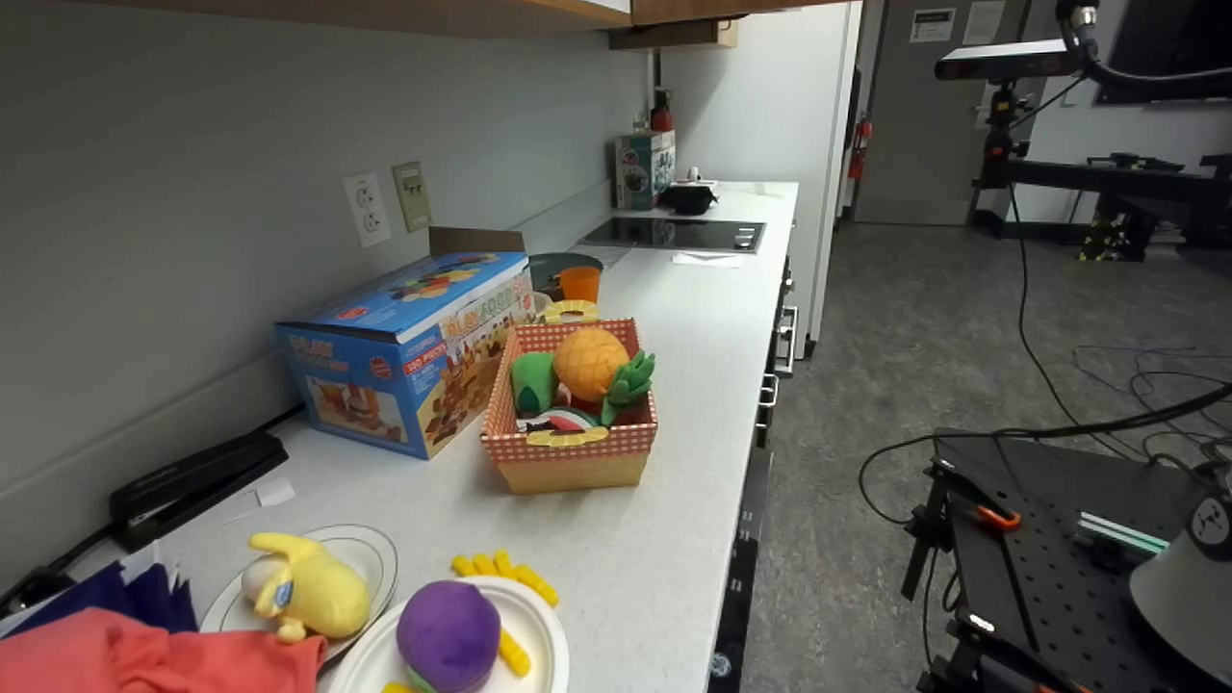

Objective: Open the right door of the cabinet above the blue box, take the pineapple plush toy out of the cabinet and place it in the basket

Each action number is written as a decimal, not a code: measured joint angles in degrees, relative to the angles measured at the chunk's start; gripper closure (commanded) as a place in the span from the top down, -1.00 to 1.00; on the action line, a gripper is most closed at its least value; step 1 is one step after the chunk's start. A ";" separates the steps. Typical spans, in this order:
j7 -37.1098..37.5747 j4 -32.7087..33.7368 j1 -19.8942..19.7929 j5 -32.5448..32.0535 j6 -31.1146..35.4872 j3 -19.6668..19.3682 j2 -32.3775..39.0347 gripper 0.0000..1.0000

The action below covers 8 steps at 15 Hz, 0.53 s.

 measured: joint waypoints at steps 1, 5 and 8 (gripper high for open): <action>0.93 -0.42 -0.33 -0.94 -0.82 0.00 -0.46 1.00; 3.06 -2.04 -1.58 -4.56 -4.75 0.01 -2.44 1.00; 3.21 -3.05 -2.73 -7.16 -5.87 -0.27 -3.52 1.00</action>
